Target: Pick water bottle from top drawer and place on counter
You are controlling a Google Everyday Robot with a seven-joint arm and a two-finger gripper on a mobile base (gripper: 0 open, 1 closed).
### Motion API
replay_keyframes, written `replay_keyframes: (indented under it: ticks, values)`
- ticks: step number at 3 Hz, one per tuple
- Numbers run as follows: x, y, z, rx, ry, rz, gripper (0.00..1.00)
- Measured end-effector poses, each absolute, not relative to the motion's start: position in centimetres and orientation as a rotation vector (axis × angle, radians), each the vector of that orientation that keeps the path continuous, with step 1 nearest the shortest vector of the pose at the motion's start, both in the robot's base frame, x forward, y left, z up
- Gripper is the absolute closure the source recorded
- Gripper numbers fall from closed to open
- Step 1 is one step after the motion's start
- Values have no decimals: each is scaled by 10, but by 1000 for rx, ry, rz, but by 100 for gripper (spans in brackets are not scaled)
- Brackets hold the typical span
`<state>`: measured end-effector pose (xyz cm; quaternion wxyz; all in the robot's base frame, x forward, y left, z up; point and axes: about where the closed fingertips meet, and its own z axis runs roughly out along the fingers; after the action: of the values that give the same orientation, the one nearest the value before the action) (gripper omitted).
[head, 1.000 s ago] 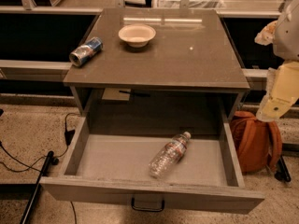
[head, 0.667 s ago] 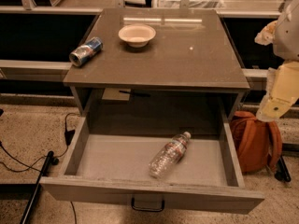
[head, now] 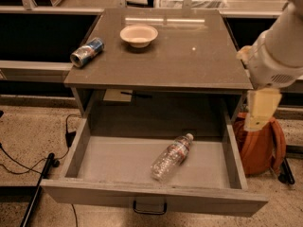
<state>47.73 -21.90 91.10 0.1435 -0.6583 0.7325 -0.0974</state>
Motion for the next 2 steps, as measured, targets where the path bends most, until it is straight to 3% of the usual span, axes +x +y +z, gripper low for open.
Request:
replay_keyframes:
  ticks: [2]
  values:
    - [508, -231, 853, -1963, 2012, -262, 0]
